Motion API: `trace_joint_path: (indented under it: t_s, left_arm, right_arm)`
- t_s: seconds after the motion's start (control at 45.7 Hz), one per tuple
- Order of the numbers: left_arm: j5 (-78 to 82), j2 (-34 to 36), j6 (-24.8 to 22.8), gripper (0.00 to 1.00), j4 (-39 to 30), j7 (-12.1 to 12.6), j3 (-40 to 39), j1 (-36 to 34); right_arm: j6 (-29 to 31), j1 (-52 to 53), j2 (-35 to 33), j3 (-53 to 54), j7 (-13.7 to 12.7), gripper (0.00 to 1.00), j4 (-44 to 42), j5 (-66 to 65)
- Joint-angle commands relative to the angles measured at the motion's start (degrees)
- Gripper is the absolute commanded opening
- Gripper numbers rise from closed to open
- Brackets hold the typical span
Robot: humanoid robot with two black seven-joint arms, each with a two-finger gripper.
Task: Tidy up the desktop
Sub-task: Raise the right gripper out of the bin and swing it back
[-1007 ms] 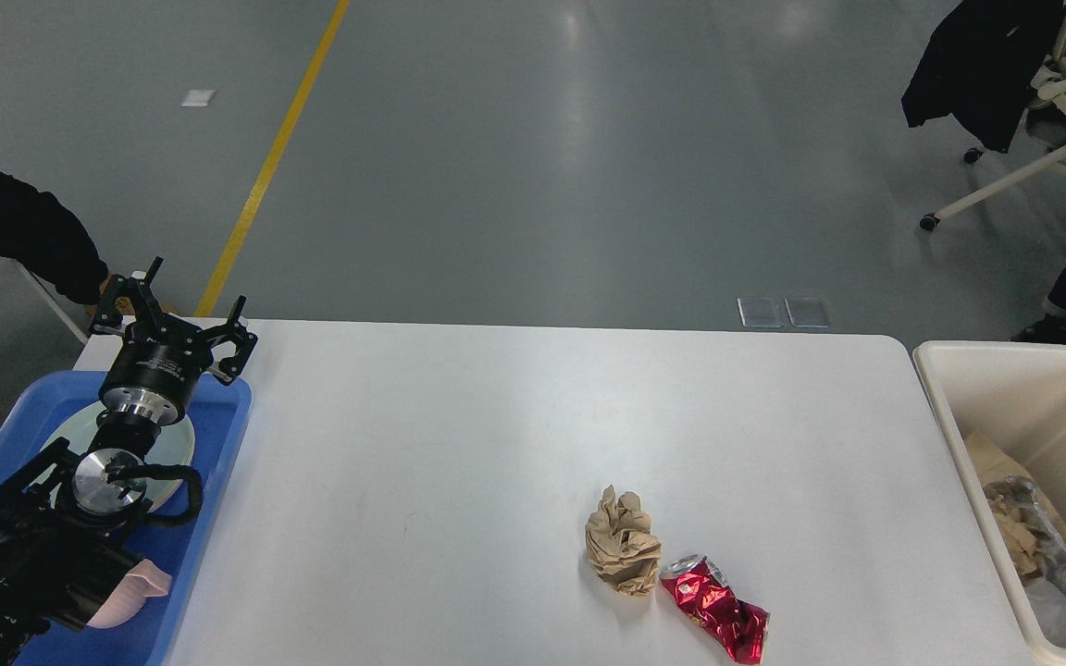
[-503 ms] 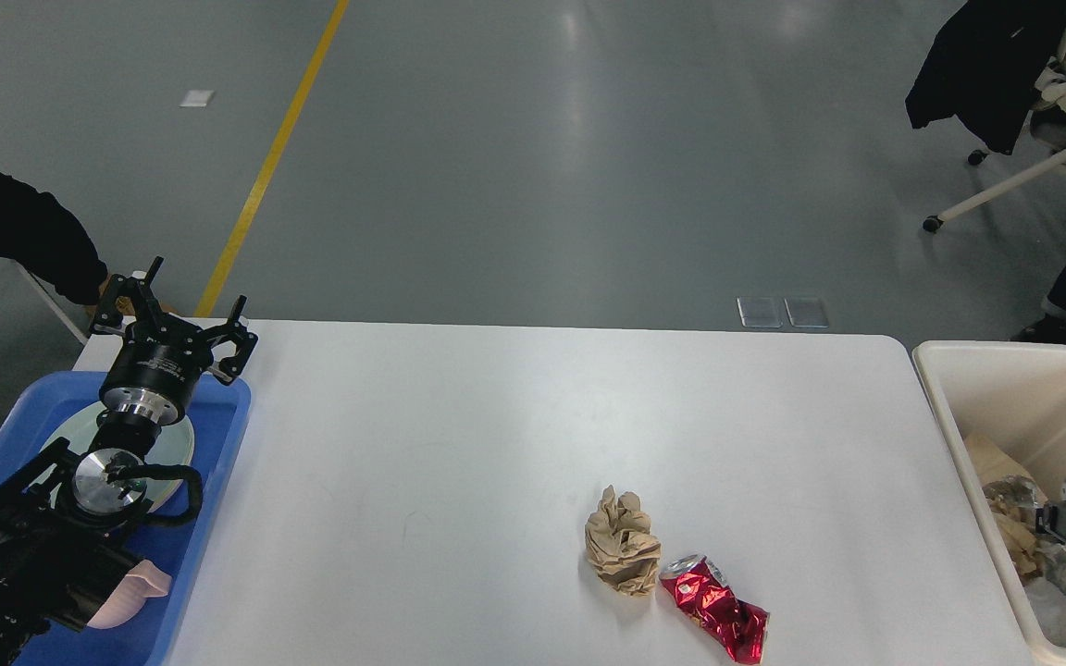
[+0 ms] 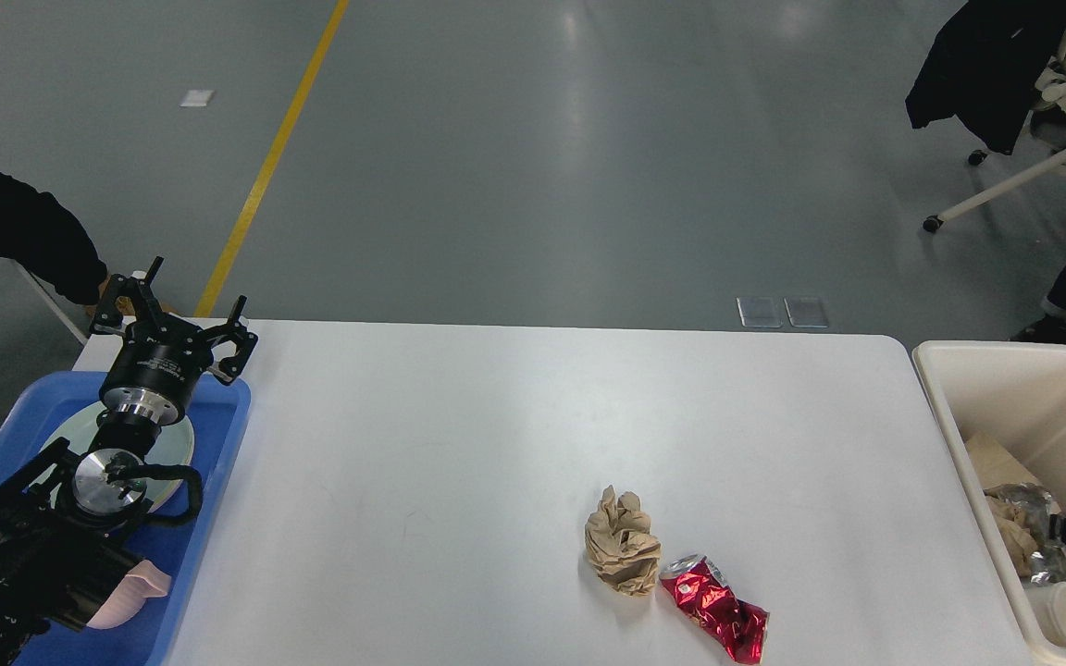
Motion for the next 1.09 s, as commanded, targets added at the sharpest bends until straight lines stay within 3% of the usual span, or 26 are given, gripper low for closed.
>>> trace_joint_path:
  t_s: [0.0, 0.131, 0.241, 0.394, 0.503, 0.766, 1.072]
  left_arm:
    - [0.0, 0.0, 0.0, 0.96, 0.0, 0.0, 0.0, 0.0]
    - [0.0, 0.0, 0.0, 0.96, 0.0, 0.0, 0.0, 0.0]
    - [0.0, 0.0, 0.0, 0.96, 0.0, 0.0, 0.0, 0.0]
    - [-0.1, 0.0, 0.0, 0.96, 0.0, 0.0, 0.0, 0.0]
    - [0.0, 0.0, 0.0, 0.96, 0.0, 0.0, 0.0, 0.0]
    - [0.0, 0.0, 0.0, 0.96, 0.0, 0.0, 0.0, 0.0]
    - [0.0, 0.0, 0.0, 0.96, 0.0, 0.0, 0.0, 0.0]
  right_arm:
    - [0.2, 0.9, -0.4, 0.0, 0.0, 1.0, 0.4, 0.3]
    - [2.9, 9.5, -2.4, -0.7, -0.2, 1.0, 3.6, 0.1]
    - [10.1, 21.9, -6.5, -2.8, -0.2, 1.0, 11.7, -0.1]
    - [26.3, 42.0, -6.3, -8.1, -0.2, 1.0, 18.7, -0.3]
    - [41.3, 53.2, -1.7, -8.6, -0.2, 1.0, 19.5, -0.3]
    - [41.4, 70.3, 16.2, -6.0, 0.2, 1.0, 22.9, 0.4]
    - [41.4, 74.6, 17.6, 7.3, 0.3, 1.0, 42.3, 0.9]
